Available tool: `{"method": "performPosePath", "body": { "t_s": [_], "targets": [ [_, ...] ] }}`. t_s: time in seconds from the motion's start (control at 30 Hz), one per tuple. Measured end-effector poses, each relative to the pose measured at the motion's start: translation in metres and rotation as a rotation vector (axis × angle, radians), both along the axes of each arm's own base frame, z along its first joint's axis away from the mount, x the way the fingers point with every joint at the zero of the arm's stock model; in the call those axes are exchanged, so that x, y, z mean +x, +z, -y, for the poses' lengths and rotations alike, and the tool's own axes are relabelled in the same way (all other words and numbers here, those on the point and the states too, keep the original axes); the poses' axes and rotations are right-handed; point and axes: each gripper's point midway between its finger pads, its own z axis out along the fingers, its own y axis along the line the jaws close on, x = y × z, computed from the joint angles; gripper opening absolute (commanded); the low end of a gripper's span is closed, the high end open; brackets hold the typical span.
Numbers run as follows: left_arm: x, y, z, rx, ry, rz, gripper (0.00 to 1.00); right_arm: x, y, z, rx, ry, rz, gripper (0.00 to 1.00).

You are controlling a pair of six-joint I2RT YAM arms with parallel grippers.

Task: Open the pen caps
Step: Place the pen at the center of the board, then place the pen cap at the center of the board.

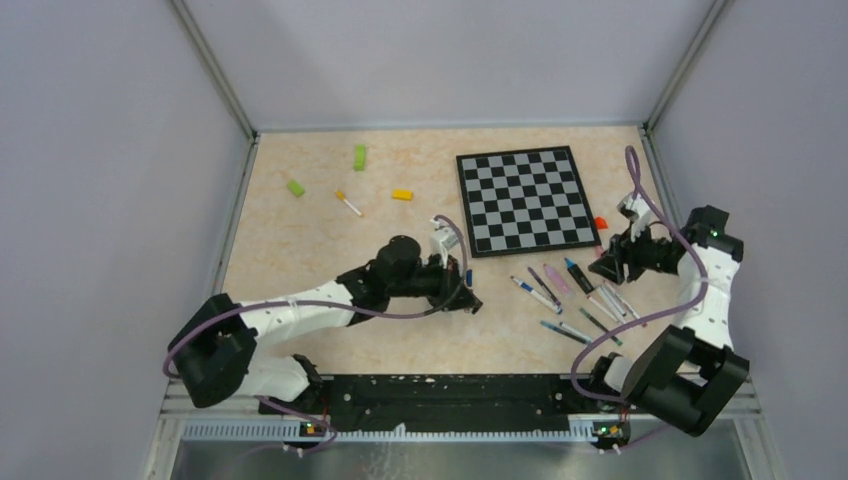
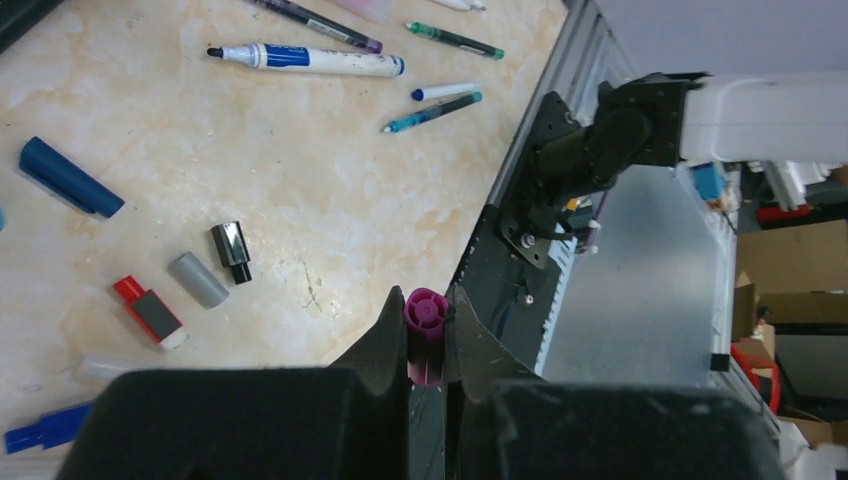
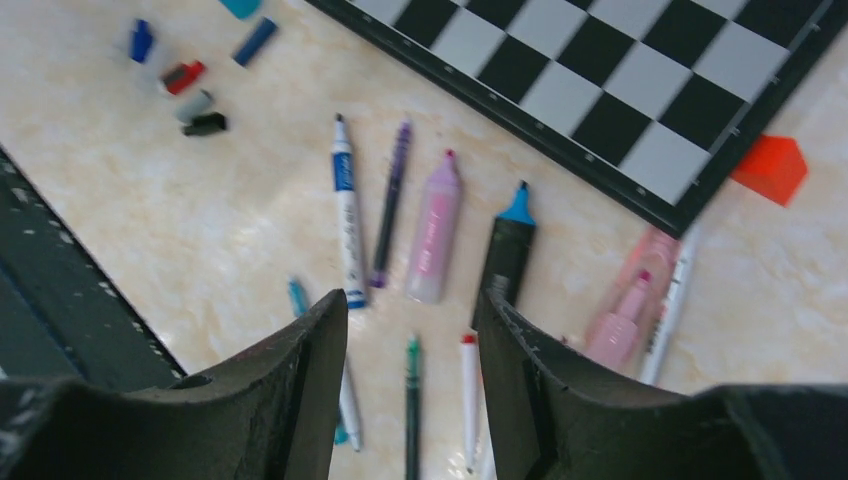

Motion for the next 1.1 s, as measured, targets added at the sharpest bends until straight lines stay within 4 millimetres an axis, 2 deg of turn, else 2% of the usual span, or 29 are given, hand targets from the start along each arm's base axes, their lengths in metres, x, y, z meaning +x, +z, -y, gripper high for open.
{"method": "performPosePath", "body": {
  "t_s": [0.1, 0.2, 0.33, 0.43, 0.53, 0.67, 0.83, 1.1],
  "targets": [
    [-0.005, -0.017, 0.022, 0.103, 0.016, -0.002, 0.00, -0.001, 0.009, -0.027, 0.145, -0.015, 0.051, 0.50],
    [-0.007, -0.038, 0.041, 0.216, 0.034, -0.006, 0.00, -0.001, 0.009, -0.039, 0.245, -0.043, 0.056, 0.51],
    [-0.003, -0.074, 0.063, 0.394, 0.076, -0.007, 0.01, 0.003, 0.012, -0.042, 0.288, -0.080, 0.074, 0.51],
    [0.002, -0.099, 0.071, 0.517, 0.114, 0.001, 0.03, 0.006, 0.018, -0.041, 0.285, -0.097, 0.107, 0.52],
    [0.009, -0.116, 0.073, 0.611, 0.149, 0.010, 0.12, 0.010, 0.024, -0.039, 0.277, -0.110, 0.137, 0.52],
    [0.020, -0.127, 0.071, 0.688, 0.183, 0.025, 0.26, 0.013, 0.026, -0.037, 0.277, -0.122, 0.140, 0.52],
    [0.029, -0.129, 0.071, 0.734, 0.211, 0.045, 0.37, 0.013, 0.026, -0.037, 0.279, -0.126, 0.139, 0.52],
    [0.033, -0.122, 0.070, 0.752, 0.223, 0.058, 0.37, 0.013, 0.026, -0.037, 0.278, -0.127, 0.139, 0.52]
  ]
}}
